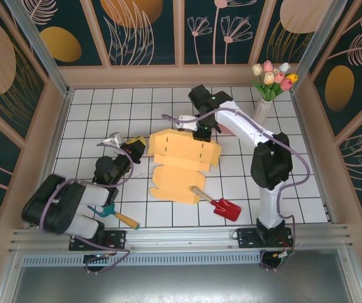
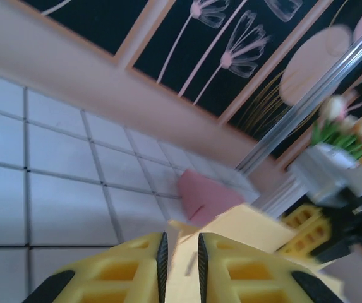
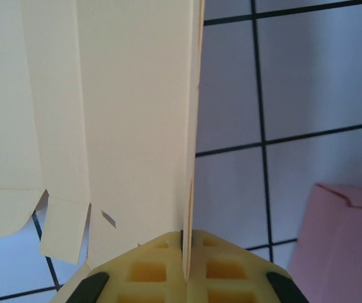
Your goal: Fold the paper box
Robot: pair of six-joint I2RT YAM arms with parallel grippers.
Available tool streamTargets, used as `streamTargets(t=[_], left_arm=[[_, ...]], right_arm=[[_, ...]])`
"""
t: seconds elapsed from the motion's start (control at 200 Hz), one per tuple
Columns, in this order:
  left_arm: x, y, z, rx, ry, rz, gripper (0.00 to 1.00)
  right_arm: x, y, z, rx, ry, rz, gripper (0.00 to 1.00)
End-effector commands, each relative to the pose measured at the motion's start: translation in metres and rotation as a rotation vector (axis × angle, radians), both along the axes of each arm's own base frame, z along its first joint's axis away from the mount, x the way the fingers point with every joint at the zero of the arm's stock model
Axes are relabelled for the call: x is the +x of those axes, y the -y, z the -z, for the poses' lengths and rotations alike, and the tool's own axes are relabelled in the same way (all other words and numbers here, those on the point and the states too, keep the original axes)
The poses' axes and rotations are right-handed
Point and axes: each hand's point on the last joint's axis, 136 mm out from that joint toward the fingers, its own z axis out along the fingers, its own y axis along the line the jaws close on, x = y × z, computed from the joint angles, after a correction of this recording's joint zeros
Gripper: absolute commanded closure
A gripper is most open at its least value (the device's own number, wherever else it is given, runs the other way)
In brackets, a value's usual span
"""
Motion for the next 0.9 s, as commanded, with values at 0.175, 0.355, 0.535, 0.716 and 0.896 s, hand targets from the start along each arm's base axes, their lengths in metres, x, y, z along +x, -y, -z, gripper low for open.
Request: streamTargets(t=[0.175, 0.355, 0.535, 0.716, 0.896], left_arm=[[-0.033, 0.028, -0.044, -0.031, -0.133, 0.062, 0.79], [-0.027, 0.034, -0.029, -0.001, -0.213, 0.064, 0.83], [-0.023, 0.079, -0.014, -0.037, -0.271, 0.218, 0.90], [-0.017, 0.104, -0.008, -0.002, -0.290, 0.213, 0.87], [0.003, 0.090, 0.009, 0.077, -0.320, 0.077, 0.86]], right_arm=[[-0.001, 0.010, -0.023, 0.047, 0.100, -0.040, 1.00], [-0.012, 0.011, -0.031, 0.100, 0.148, -0.065, 1.00], [-0.021, 0.015, -0.041, 0.140, 0.224, -0.081, 1.00], [-0.021, 0.029, -0.044, 0.142, 0.274, -0.075, 1.00], [-0.034, 0.030, -0.048, 0.181, 0.292, -0.134, 1.00]])
